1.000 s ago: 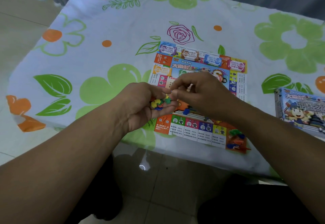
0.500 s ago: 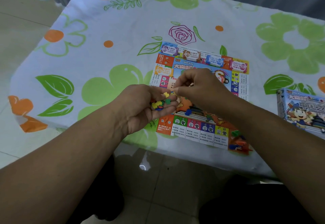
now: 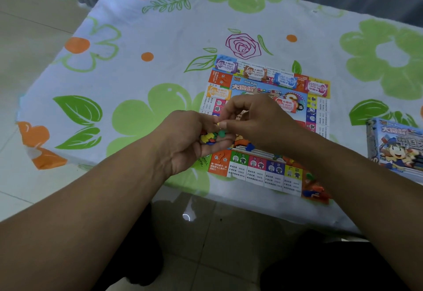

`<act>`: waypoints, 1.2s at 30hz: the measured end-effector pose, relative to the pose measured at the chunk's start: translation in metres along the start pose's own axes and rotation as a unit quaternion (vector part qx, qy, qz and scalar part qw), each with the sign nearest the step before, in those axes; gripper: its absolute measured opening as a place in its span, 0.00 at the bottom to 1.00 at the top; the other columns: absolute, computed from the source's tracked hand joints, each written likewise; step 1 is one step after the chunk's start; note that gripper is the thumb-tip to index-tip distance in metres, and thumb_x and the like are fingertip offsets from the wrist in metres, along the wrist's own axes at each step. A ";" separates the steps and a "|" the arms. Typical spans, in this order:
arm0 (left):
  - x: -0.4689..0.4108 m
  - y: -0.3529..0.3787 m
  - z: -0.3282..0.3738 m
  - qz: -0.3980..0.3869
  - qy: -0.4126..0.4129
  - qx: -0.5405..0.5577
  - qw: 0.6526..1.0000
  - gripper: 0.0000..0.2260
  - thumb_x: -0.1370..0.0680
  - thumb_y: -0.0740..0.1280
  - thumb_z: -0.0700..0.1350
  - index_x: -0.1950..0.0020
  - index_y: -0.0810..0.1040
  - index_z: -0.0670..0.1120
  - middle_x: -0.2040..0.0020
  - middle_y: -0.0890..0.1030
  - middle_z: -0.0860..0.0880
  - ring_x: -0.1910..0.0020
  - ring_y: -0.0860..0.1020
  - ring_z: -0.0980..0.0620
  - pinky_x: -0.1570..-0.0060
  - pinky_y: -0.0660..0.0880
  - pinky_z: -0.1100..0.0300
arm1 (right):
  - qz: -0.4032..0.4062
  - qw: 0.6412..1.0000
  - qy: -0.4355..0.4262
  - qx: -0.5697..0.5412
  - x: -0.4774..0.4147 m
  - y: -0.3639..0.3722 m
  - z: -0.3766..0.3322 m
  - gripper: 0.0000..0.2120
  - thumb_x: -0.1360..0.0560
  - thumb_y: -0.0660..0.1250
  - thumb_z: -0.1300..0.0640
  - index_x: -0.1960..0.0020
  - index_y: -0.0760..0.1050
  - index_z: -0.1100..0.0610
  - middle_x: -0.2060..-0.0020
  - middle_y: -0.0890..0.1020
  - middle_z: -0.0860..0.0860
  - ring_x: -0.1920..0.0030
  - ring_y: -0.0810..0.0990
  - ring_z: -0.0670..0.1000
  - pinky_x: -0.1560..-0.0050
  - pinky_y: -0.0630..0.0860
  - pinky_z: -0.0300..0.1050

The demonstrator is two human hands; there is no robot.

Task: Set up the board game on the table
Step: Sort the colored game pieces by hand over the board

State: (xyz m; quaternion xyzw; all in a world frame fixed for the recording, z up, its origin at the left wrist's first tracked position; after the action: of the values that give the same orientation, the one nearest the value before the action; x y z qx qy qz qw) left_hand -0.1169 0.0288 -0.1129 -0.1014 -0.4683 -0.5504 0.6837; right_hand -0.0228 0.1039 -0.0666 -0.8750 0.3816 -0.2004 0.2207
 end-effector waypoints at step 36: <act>-0.002 -0.001 0.001 0.021 0.008 0.036 0.999 0.16 0.22 0.56 0.29 0.39 0.78 0.31 0.47 0.83 0.35 0.52 0.85 0.40 0.54 0.84 0.52 | 0.024 0.998 -0.016 0.050 0.003 -0.013 0.004 0.02 0.26 0.74 0.55 0.54 0.83 0.52 0.63 0.82 0.45 0.65 0.77 0.39 0.60 0.74 0.41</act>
State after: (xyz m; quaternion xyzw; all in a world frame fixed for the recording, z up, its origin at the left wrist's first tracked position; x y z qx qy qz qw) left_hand -0.1178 0.0303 -0.1142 -0.0825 -0.4799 -0.5193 0.7023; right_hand -0.0115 0.1106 -0.0620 -0.8566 0.3883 -0.1997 0.2749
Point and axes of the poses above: each hand's wrist, its own x-axis away from the middle knuckle, its own y-axis out of the palm, z = x × y, the point moved 9 cm from there along -x, towards the middle knuckle
